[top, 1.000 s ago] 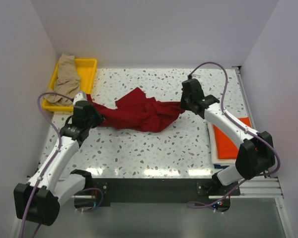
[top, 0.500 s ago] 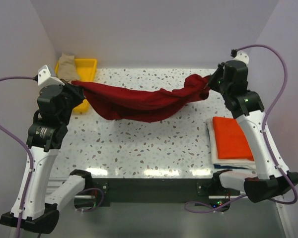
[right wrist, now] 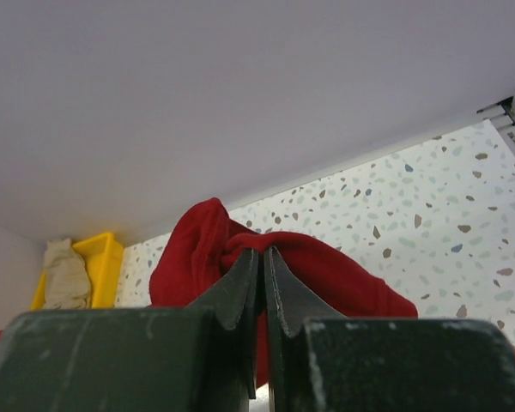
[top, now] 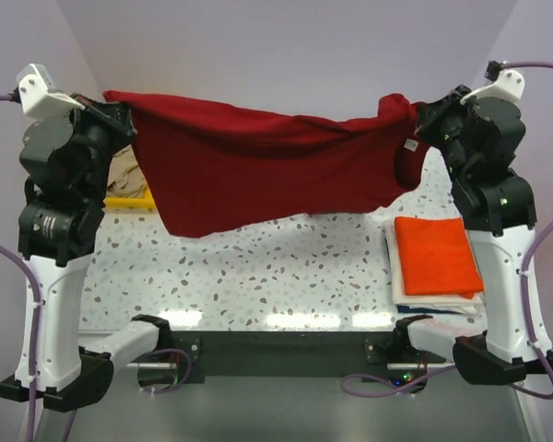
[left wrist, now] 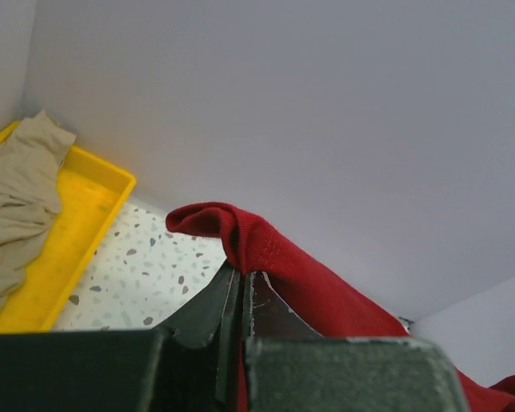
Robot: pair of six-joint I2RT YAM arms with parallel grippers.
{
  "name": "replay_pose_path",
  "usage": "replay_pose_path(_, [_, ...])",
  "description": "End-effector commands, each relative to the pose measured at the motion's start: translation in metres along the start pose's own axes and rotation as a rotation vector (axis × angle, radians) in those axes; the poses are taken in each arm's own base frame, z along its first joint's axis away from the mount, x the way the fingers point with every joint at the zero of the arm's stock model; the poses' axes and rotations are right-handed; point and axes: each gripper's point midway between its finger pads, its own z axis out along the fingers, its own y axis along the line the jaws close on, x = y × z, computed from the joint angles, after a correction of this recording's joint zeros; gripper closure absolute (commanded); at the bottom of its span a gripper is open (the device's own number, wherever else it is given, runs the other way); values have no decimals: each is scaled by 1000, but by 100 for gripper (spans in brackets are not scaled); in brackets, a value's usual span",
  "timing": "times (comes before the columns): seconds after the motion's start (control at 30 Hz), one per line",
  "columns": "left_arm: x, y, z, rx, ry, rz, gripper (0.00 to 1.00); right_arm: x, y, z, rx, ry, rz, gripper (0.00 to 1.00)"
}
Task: Fold and stack the t-shirts
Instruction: Flatten the tshirt out
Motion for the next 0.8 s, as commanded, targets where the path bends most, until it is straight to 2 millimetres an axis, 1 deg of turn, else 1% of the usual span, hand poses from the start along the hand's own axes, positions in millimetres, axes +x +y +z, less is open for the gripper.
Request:
replay_pose_path(0.0, [-52, -16, -37, 79, -133, -21, 100, -42, 0, -42, -25, -123, 7, 100])
replay_pose_path(0.03, [-60, -17, -50, 95, -153, -33, 100, -46, -1, -50, -29, -139, 12, 100])
replay_pose_path(0.07, [-66, -18, -58, 105, -168, -38, 100, -48, -2, -56, -32, -147, 13, 100])
replay_pose_path(0.1, [-70, -17, -65, 109, -178, -43, 100, -55, -4, -71, -46, -174, 20, 100])
replay_pose_path(0.13, [-76, -17, -75, 118, -196, -50, 100, -58, -3, -77, -54, -184, 26, 100])
replay_pose_path(0.2, [-85, -17, -87, 124, -219, -57, 100, -64, -2, -93, -82, -207, 35, 100])
replay_pose_path(0.27, [-87, -18, -88, 128, -224, -57, 100, -67, 2, -97, -107, -210, 34, 100])
replay_pose_path(0.3, [-84, -18, -84, 124, -213, -55, 100, -68, 4, -98, -113, -212, 32, 100])
replay_pose_path(0.4, [-75, -23, -72, 134, -179, -51, 100, -61, 10, -84, -130, -185, 17, 99])
replay_pose_path(0.43, [-70, -24, -62, 129, -166, -48, 100, -54, 12, -71, -127, -159, 8, 99])
replay_pose_path(0.47, [-63, -24, -52, 126, -149, -40, 100, -48, 13, -61, -123, -143, 3, 99])
replay_pose_path(0.5, [-58, -26, -39, 121, -142, -36, 100, -44, 18, -51, -137, -131, -1, 99])
replay_pose_path(0.53, [-52, -25, -30, 112, -130, -31, 100, -32, 18, -31, -123, -95, -10, 99])
replay_pose_path(0.57, [-43, -25, -18, 108, -109, -21, 100, -25, 20, -19, -122, -76, -17, 99])
replay_pose_path(0.6, [-32, -27, 2, 98, -86, -12, 100, -21, 23, -7, -128, -68, -20, 99])
replay_pose_path(0.63, [-24, -27, 12, 93, -70, -2, 100, -13, 24, 5, -126, -49, -26, 99])
replay_pose_path(0.67, [-10, -24, 26, 85, -39, 7, 100, 6, 22, 31, -107, -4, -43, 99])
replay_pose_path(0.7, [3, -23, 45, 79, -24, 15, 100, 10, 24, 44, -111, -5, -42, 99])
replay_pose_path(0.73, [22, -18, 59, 69, 10, 28, 100, 26, 24, 59, -113, 29, -49, 99])
replay_pose_path(0.77, [34, -12, 70, 56, 25, 32, 100, 47, 21, 82, -102, 74, -60, 99])
